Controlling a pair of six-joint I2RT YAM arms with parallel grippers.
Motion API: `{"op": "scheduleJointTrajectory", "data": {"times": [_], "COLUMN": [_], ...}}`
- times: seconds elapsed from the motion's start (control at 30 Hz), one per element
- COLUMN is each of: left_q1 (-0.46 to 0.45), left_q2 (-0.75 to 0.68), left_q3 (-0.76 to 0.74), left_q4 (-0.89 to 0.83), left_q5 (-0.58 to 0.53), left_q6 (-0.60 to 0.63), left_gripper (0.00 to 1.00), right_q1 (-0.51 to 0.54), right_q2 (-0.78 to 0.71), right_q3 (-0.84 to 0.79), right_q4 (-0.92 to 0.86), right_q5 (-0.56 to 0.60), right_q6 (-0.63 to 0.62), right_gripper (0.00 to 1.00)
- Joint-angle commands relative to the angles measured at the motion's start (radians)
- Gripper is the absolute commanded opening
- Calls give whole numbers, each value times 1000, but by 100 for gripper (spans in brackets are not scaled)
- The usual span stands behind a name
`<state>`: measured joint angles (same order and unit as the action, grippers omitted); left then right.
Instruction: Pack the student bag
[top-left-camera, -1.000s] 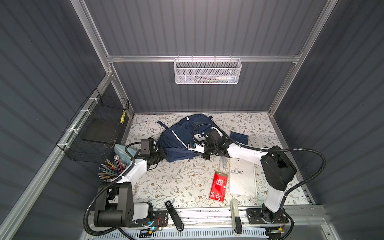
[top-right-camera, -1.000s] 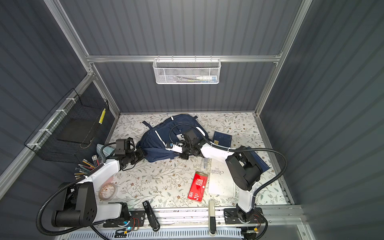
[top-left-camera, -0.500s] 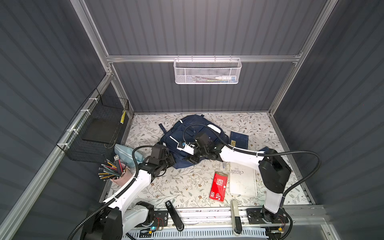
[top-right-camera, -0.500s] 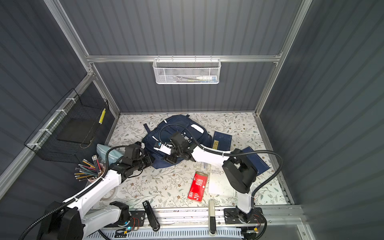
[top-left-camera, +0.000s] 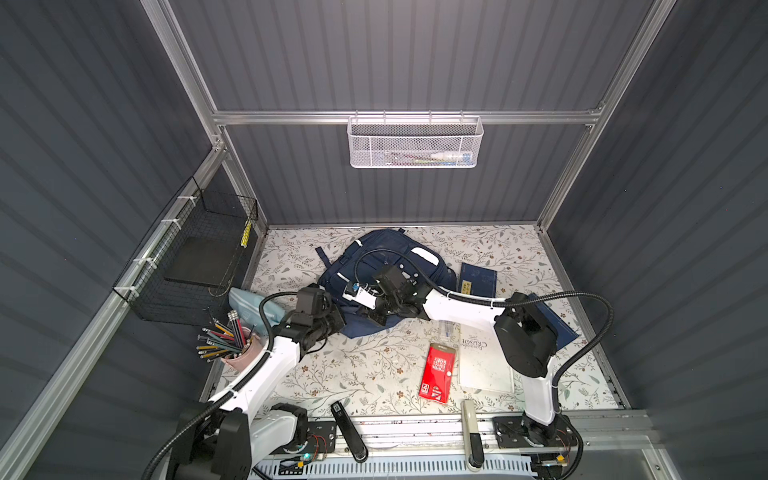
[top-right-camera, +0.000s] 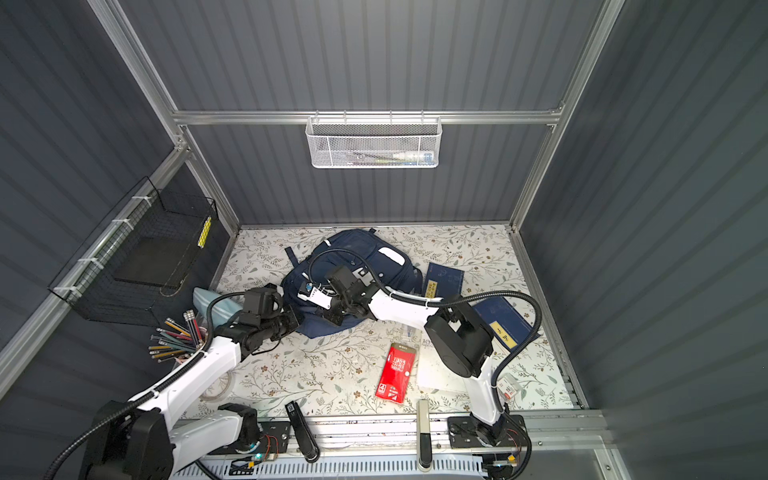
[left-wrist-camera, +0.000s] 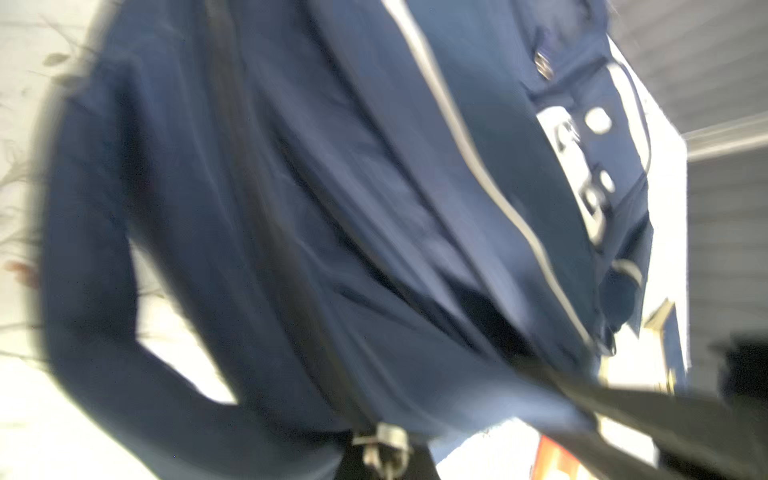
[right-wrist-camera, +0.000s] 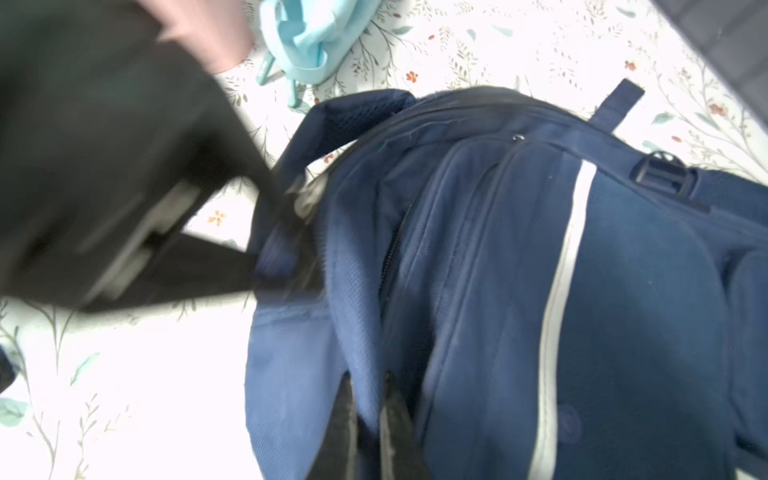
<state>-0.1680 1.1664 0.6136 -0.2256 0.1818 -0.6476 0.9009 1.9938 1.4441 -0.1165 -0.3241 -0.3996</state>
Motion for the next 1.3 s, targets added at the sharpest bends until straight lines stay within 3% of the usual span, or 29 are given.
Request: {"op": "scheduleJointTrajectory", "data": {"times": [0.0, 0.13, 0.27, 0.43, 0.47, 0.53, 0.57, 0.67, 0.8, 0.93, 1.07, 1.1, 1.17, 1.27], "left_q1": [160, 242, 278, 227, 176, 61, -2, -142, -216, -239, -249, -249, -248, -241], "left_q2": [65, 148, 215, 57, 8, -72, -109, -184, -220, -193, -204, -207, -208, -183], "left_q3": [92, 192, 241, 148, 136, 109, 85, 26, 14, 47, 32, 32, 38, 72], "left_q4": [47, 67, 72, 34, -3, -57, -62, -52, -37, -33, 2, -5, -41, -118], "left_q5": [-19, -4, 17, 66, 55, 27, 26, -7, -25, 26, 83, 86, 68, 9], "left_q6": [75, 82, 99, 81, 76, 43, 6, -94, -149, -156, -181, -177, -146, -59], "left_gripper": [0, 0, 0, 0, 0, 0, 0, 0, 0, 0, 0, 0, 0, 0], "right_q1": [-25, -37, -111, -203, -204, -185, -168, -96, -21, -19, -22, -22, -32, -63], "right_q2": [-65, -89, -154, -173, -166, -168, -178, -223, -240, -135, -76, -68, -68, -92], "right_q3": [-39, -32, -89, -126, -109, -88, -86, -126, -220, -131, -89, -80, -68, -96], "right_q4": [-117, -248, -233, -84, -95, -101, -105, -65, 100, 55, 42, 33, 2, -21], "right_q5": [-74, -48, -72, -23, -23, -23, -23, -29, 12, 65, 36, 42, 42, -1], "right_q6": [-160, -276, -263, -190, -189, -157, -139, -67, 2, 24, 13, 8, -5, -39], "right_gripper": [0, 0, 0, 0, 4, 31, 38, 52, 64, 58, 53, 47, 13, 0]}}
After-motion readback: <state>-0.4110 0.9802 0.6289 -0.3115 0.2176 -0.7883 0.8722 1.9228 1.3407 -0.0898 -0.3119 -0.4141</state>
